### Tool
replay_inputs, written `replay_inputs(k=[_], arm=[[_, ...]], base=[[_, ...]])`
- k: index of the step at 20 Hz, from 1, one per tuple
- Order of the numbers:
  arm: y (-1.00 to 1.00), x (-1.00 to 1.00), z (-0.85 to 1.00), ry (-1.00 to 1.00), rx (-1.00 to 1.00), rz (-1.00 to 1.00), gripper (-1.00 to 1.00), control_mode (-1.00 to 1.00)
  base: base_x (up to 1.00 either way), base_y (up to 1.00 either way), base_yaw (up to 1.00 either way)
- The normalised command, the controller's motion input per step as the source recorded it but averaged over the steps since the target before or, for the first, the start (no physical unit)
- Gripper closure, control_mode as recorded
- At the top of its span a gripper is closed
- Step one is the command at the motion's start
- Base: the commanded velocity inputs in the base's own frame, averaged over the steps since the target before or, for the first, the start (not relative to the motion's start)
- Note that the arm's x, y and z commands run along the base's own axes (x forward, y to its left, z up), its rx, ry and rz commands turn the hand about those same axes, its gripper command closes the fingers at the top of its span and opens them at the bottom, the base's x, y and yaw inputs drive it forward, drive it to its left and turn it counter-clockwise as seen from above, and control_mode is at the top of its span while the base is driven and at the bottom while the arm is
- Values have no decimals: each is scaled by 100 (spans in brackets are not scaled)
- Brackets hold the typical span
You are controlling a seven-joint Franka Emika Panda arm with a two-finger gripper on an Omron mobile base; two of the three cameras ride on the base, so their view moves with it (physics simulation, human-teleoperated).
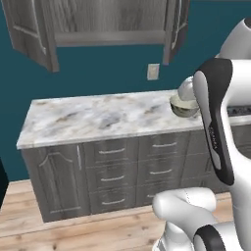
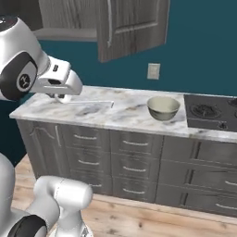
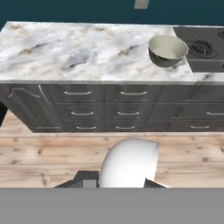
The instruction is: Open the cabinet and move the ladle to the pot. Then close the cabinet.
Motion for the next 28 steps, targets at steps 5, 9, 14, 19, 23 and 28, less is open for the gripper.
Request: replay_inputs(k=[5,9,14,19,23,28], arm=[[0,0,0,0,0,0,100,100],[0,0,0,0,0,0,100,100],[0,0,0,0,0,0,100,100],[0,0,0,0,0,0,100,100],[0,0,0,0,0,0,100,100],[0,0,0,0,0,0,100,100]], base=[[38,-100,-5],[65,-100,-3],[82,-100,-1],[71,-100,0],[53,-100,0],[55,-100,0]])
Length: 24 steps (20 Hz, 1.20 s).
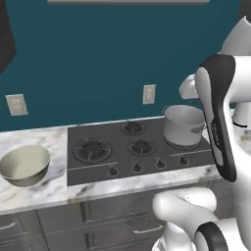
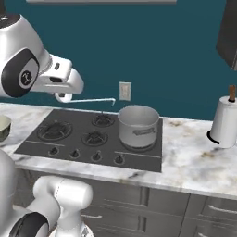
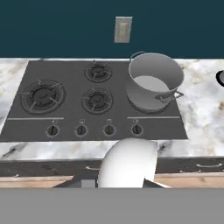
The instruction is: Open the cabinet and move the ladle to the pot. Then close the cabinet.
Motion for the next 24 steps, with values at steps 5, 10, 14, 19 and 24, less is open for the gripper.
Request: replay_inputs(k=[5,10,14,19,24], arm=[[0,0,0,0,0,0,100,100],[0,0,0,0,0,0,100,100],[-31,74,-5,5,6,0,100,-100],[-56,100,-30,13,6,0,100,-100],[-29,100,-50,18,1,0,100,-100]], base=[[92,-79,0],[95,-52,0],[22,-6,0],[0,0,0],[0,0,0]])
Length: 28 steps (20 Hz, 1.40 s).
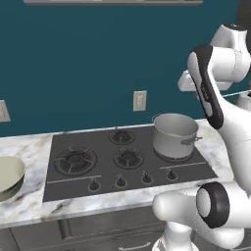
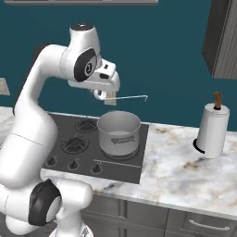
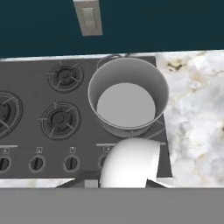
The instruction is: Open the cabinet and move the ladle to the pot. Then close the cabinet.
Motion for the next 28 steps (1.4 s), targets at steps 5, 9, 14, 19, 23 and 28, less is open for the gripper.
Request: replay_inputs(k=[5,9,14,19,23,28], arm=[[-2,97,-58,21,0,0,100,-100],[-8,78,-62,21,0,0,100,-100],[-15,81,-68,22,0,0,100,-100],[-5,35,-63,20,0,0,100,-100],[-15,26,-55,17,1,0,100,-100],[-15,4,-49,14,4,0,100,-100]], base=[[0,0,0],[0,0,0],[0,0,0],[0,0,0],[0,0,0],[0,0,0]])
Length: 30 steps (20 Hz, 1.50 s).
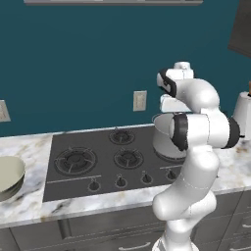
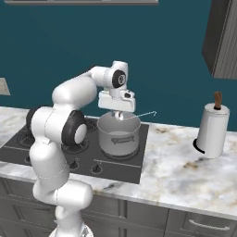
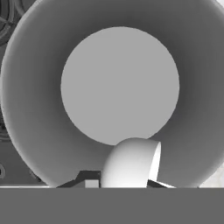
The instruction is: Open the cabinet and move the ladle to the pot. Then close the cabinet.
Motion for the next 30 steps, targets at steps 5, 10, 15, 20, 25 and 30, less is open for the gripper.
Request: replay_inputs(k=[5,10,15,20,25,30], arm=[[-4,13,-49,11,2,0,100,-100],[-1,26,-35,10,1,0,100,-100],[0,12,-19,3,0,0,100,-100],[0,22,-12,0,0,0,100,-100],[0,27,-20,1,1,0,100,-100],[-4,14,-28,1,3,3,100,-100]], base=[[0,0,0],[0,0,0],[0,0,0],[0,0,0],[0,0,0],[0,0,0]])
